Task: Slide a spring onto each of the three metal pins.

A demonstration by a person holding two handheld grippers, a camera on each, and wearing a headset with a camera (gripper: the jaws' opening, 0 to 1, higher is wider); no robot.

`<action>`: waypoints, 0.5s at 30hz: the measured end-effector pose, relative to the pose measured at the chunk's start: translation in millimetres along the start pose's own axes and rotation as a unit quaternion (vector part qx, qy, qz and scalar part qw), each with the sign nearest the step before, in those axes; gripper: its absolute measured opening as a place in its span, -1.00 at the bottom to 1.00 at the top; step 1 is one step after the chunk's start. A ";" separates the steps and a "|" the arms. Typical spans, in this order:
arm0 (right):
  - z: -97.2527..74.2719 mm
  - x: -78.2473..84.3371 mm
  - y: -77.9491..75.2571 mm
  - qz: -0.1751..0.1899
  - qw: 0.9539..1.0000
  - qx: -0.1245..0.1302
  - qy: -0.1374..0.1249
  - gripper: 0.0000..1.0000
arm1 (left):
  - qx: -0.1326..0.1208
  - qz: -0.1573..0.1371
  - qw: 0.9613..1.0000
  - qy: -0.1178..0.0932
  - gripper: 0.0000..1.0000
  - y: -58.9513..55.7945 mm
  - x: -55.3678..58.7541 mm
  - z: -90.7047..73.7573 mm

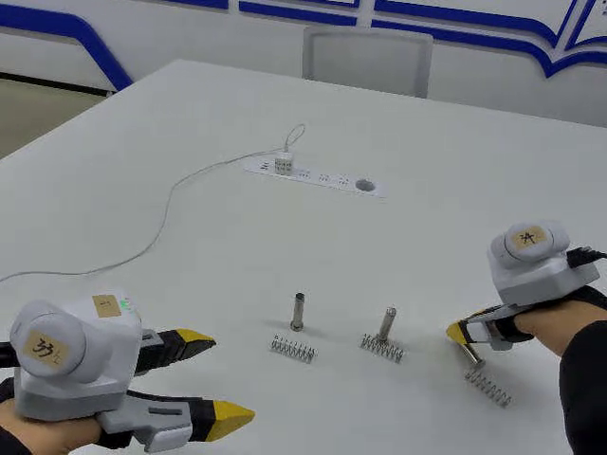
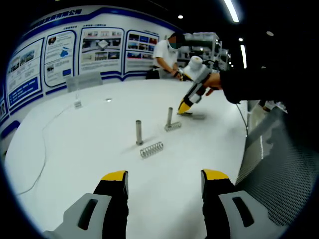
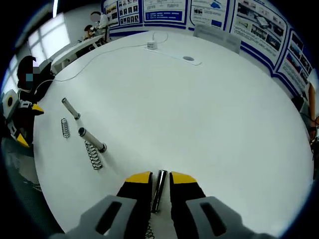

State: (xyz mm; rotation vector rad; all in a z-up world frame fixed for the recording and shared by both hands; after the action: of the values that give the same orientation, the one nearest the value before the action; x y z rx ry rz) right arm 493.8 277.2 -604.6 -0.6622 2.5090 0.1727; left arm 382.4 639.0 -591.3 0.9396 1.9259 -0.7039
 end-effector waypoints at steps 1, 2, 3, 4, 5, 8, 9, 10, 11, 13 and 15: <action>1.9 -0.3 -1.2 0.003 1.000 0.000 0.003 -0.70 | 0.000 -0.001 1.000 0.000 0.21 0.0 0.0 0.0; 2.5 -0.3 -1.3 0.005 1.000 -0.001 0.005 -0.71 | 0.000 -0.001 1.000 -0.001 0.21 0.1 0.1 -0.1; 3.1 -0.5 -1.3 0.005 1.000 -0.001 0.007 -0.71 | 0.000 -0.002 1.000 -0.001 0.21 0.2 0.2 -0.1; 4.1 -0.8 -1.6 0.006 1.000 -0.001 0.009 -0.71 | 0.000 -0.002 1.000 -0.001 0.21 0.3 0.4 -0.1; 4.8 -0.7 -1.7 0.007 1.000 -0.001 0.013 -0.73 | 0.000 -0.003 1.000 -0.001 0.21 0.5 0.5 -0.1; 6.1 0.0 -1.4 0.006 1.000 0.000 0.022 -0.76 | 0.000 -0.004 1.000 -0.002 0.20 0.6 0.5 0.1; 6.3 0.3 -1.8 0.006 1.000 0.000 0.026 -0.77 | 0.000 -0.004 1.000 -0.002 0.20 0.6 0.5 0.2; 6.6 0.4 -2.1 0.007 1.000 0.000 0.027 -0.77 | 0.000 -0.004 1.000 -0.002 0.20 0.5 0.4 0.3; 7.0 0.5 -2.4 0.006 1.000 0.000 0.028 -0.78 | 0.000 -0.004 1.000 -0.002 0.20 0.3 0.3 0.3; 6.4 0.7 -2.3 0.004 1.000 0.001 0.030 -0.78 | 0.000 -0.004 1.000 -0.003 0.20 0.2 0.2 0.4; 6.0 0.6 -2.5 0.006 1.000 -0.001 0.030 -0.78 | 0.000 -0.005 1.000 -0.003 0.20 0.3 0.1 0.4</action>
State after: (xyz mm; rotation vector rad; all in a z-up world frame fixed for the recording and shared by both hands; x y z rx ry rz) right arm 497.4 276.3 -610.0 -0.6634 2.5710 0.1617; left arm 382.8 638.9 -591.6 0.9277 1.9258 -0.7118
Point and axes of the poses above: the centre of the closed fingertips' face, and the gripper's own axes: z roughly forward along the fingers, y roughly to its left, x roughly out of its underside, the point moved 9 cm from there along -z, roughly backward along the fingers
